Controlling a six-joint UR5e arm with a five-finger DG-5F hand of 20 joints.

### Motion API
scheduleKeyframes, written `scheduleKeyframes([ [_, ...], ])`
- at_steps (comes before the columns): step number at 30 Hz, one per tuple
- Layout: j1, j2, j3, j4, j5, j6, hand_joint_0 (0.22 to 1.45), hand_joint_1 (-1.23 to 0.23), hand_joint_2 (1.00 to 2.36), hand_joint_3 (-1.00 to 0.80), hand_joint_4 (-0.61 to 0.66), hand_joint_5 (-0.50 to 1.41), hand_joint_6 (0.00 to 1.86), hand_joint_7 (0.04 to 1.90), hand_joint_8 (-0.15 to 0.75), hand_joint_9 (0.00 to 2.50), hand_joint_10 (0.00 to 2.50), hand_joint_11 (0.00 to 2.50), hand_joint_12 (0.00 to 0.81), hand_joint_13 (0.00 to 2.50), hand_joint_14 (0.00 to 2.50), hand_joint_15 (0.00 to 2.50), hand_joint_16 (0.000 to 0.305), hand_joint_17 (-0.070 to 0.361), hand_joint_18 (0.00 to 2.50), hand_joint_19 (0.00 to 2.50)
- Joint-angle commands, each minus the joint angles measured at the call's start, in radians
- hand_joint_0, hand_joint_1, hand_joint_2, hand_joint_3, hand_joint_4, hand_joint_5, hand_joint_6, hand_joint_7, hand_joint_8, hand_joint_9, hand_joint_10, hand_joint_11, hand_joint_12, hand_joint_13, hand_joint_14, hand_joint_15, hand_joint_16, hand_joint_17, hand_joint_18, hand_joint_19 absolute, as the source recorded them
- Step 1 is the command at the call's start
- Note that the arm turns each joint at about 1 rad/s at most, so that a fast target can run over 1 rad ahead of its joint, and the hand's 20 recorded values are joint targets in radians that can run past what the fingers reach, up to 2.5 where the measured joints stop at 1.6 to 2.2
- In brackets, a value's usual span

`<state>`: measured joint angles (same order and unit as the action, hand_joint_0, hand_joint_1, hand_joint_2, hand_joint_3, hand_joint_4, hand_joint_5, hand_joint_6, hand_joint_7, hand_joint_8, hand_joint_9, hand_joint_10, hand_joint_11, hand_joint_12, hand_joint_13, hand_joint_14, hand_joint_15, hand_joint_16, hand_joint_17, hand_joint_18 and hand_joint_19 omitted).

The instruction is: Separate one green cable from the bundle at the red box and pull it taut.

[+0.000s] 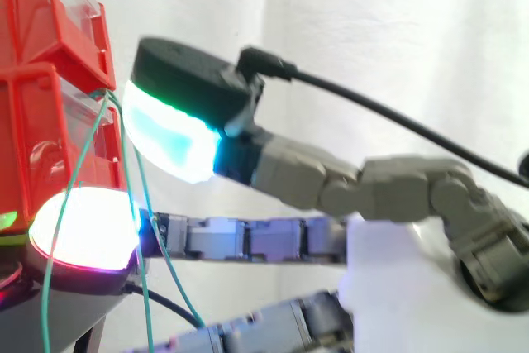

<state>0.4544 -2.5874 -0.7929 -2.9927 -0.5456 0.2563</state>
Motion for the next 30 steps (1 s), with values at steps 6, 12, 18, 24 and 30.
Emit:
scheduleKeyframes([
  [6,0.027,0.000,-0.023,-0.029,-0.016,0.077,0.41,-0.62,1.00,-0.50,0.07,-0.24,0.50,0.68,0.343,0.65,0.01,0.31,0.418,0.58,0.01,0.37,0.092,0.208,0.86,0.52],
  [12,0.035,0.001,-0.025,-0.037,-0.017,0.083,0.41,-0.63,1.00,-0.50,0.07,-0.24,0.50,0.68,0.341,0.65,0.01,0.31,0.417,0.58,0.01,0.37,0.092,0.206,0.85,0.52],
  [18,0.043,0.007,-0.025,-0.075,-0.040,0.124,0.43,-0.68,1.00,-0.50,0.06,-0.24,0.50,0.69,0.336,0.64,0.01,0.32,0.408,0.58,0.01,0.39,0.089,0.201,0.83,0.54],
  [24,0.043,0.009,-0.032,-0.141,-0.094,0.198,0.44,-0.73,1.00,-0.50,0.07,-0.23,0.50,0.70,0.337,0.86,0.02,0.68,0.401,0.81,0.02,0.74,0.083,0.187,0.89,0.67],
  [30,0.038,0.010,-0.069,-0.146,-0.102,0.215,0.43,-0.73,1.00,-0.50,0.09,-0.22,0.50,0.70,0.352,0.96,0.02,0.85,0.422,0.93,0.02,0.92,0.086,0.192,0.93,0.66],
])
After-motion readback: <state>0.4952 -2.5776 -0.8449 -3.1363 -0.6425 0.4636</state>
